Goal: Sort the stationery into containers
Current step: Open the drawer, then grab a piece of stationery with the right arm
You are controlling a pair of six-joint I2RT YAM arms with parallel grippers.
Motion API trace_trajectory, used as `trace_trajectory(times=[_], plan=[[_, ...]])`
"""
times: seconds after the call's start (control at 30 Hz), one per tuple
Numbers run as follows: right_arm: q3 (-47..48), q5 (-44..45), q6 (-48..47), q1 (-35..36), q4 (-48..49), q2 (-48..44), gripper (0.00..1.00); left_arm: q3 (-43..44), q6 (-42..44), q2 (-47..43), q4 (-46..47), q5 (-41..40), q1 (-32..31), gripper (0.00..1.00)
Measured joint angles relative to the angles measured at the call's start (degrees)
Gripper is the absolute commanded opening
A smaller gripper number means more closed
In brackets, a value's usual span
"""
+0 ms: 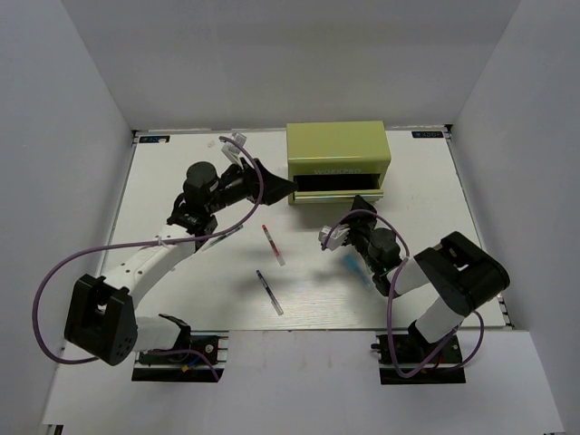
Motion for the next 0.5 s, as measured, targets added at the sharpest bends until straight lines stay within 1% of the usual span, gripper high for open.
trace_trajectory(times=[0.1, 0.23, 0.4, 0.5], plan=[[-0.07, 0.39, -0.07, 0.02, -0.63, -0.85, 0.59, -1.18, 0.02, -1.64, -1.18, -0.87, 0.00, 0.94], [-1.97, 0.57, -0.11, 0.04, -0.85, -4.68, 0.60, -1.73, 0.02, -4.09, -4.59, -2.43, 0.00, 0.94], [-8.02, 0.63, -0.13, 0.35, -1.01, -11.23, 0.60, -2.73, 0.00, -8.35, -10.23, -5.73, 0.00, 0.96], [-12.22, 0.85, 0.09, 0.81, -1.53, -16.63, 0.60, -3.21, -0.09, -10.64, -14.58, -8.61, 0.00, 0.98]])
